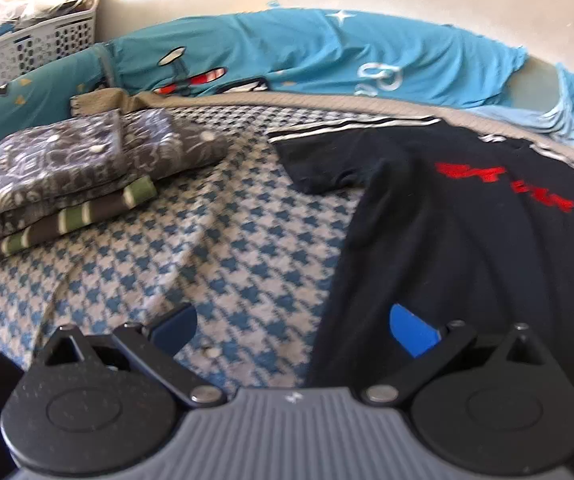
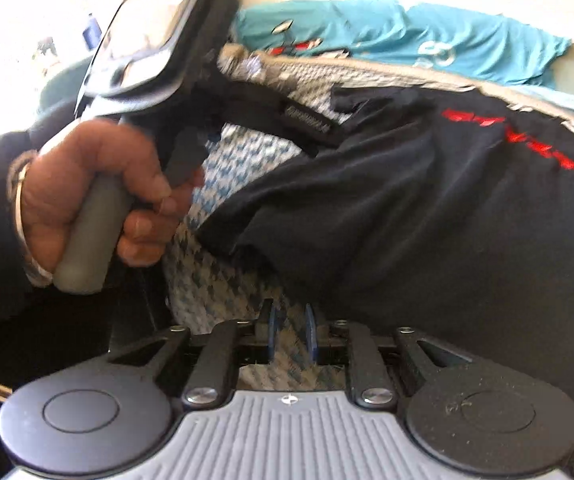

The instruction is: Fold clothes

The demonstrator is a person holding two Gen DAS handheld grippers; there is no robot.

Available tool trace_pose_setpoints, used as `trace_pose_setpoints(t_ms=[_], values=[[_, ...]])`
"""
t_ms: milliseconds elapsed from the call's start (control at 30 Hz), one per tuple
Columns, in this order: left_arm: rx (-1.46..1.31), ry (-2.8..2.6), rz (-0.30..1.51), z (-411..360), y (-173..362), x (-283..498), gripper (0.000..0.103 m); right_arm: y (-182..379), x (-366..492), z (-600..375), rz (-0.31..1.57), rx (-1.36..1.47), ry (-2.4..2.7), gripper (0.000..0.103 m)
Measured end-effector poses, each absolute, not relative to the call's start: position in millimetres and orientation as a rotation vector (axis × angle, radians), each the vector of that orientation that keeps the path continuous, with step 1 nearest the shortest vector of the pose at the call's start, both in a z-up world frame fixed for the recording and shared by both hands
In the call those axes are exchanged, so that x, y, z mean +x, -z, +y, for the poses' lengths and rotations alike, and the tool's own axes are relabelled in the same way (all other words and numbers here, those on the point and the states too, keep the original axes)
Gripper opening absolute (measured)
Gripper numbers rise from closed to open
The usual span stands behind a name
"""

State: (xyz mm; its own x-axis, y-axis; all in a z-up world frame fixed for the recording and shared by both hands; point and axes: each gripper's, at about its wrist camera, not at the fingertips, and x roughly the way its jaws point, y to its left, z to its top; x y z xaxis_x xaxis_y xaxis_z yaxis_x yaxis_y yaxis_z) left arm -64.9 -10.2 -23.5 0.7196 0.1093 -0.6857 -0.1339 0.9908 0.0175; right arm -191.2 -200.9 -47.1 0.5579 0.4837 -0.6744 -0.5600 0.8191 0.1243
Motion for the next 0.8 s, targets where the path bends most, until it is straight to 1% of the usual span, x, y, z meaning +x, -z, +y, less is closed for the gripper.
trace_pose_setpoints(t_ms=[300, 600, 800], values=[[-0.002, -0.03, 0.725, -37.4, 20.6, -55.6, 0.103, 36.6, -179.6, -229.9, 0.672, -0.011, -0.336, 0.016], [0.057, 0.064, 0.724, -72.3, 27.2, -46.7, 0.103, 37.1, -166.8, -280.2, 0.687, 0.144, -0.029, 0.017], [0.046, 0.049, 0.77, -69.9, 41.5, -39.2, 0.103, 27.8, -147.5, -313.4, 0.671, 0.173, 0.087, 0.017]])
